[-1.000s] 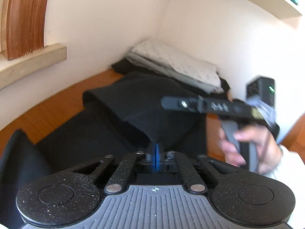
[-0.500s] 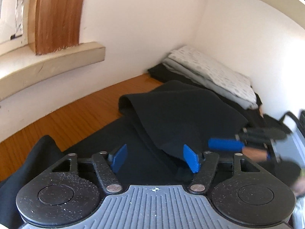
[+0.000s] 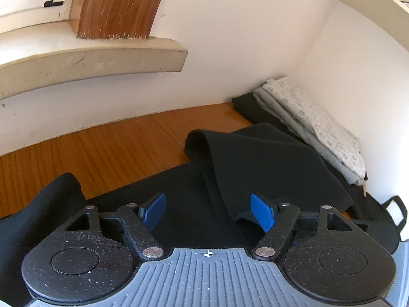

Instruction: Fold clothes

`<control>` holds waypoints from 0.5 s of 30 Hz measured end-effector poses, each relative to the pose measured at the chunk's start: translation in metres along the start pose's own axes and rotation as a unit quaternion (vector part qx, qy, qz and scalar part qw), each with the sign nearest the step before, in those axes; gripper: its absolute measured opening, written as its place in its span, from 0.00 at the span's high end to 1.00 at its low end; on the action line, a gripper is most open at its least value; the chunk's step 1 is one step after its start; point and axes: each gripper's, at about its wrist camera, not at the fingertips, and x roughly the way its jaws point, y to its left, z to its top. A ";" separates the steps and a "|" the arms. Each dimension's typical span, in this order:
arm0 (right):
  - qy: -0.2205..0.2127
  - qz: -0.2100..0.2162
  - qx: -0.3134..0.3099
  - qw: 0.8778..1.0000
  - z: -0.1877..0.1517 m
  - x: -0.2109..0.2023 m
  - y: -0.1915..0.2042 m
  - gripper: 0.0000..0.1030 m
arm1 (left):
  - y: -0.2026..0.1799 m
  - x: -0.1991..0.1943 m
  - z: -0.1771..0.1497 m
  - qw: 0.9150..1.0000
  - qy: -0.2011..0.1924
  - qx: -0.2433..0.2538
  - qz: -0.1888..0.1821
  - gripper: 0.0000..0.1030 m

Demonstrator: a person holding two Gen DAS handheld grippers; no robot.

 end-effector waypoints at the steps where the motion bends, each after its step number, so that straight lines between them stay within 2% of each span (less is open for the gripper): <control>1: 0.000 0.000 -0.004 1.000 0.000 0.000 0.000 0.71 | 0.000 0.001 0.000 1.000 0.000 -0.005 -0.002 0.25; 3: 0.000 -0.004 -0.007 1.000 0.000 -0.002 0.001 0.75 | 0.001 0.001 0.000 1.000 -0.002 -0.021 -0.009 0.24; 4: -0.003 -0.010 -0.005 1.000 0.001 -0.004 0.001 0.80 | 0.002 0.001 -0.001 0.999 -0.004 -0.032 -0.014 0.23; 8: -0.045 -0.020 0.033 0.998 0.004 -0.019 -0.010 0.87 | 0.009 0.002 -0.001 0.994 -0.007 -0.097 -0.042 0.21; 10: -0.074 -0.031 0.062 0.995 0.006 -0.028 -0.020 0.88 | 0.016 0.006 -0.001 0.986 -0.004 -0.155 -0.067 0.20; 12: -0.092 -0.029 0.090 0.991 0.008 -0.036 -0.030 0.88 | 0.024 0.011 -0.001 0.972 0.004 -0.213 -0.095 0.16; 13: -0.100 -0.030 0.098 0.990 0.008 -0.038 -0.033 0.88 | 0.026 0.014 0.000 0.967 0.009 -0.231 -0.104 0.16; 15: -0.109 -0.030 0.108 0.988 0.010 -0.042 -0.036 0.88 | 0.029 0.020 0.001 0.963 0.011 -0.245 -0.115 0.16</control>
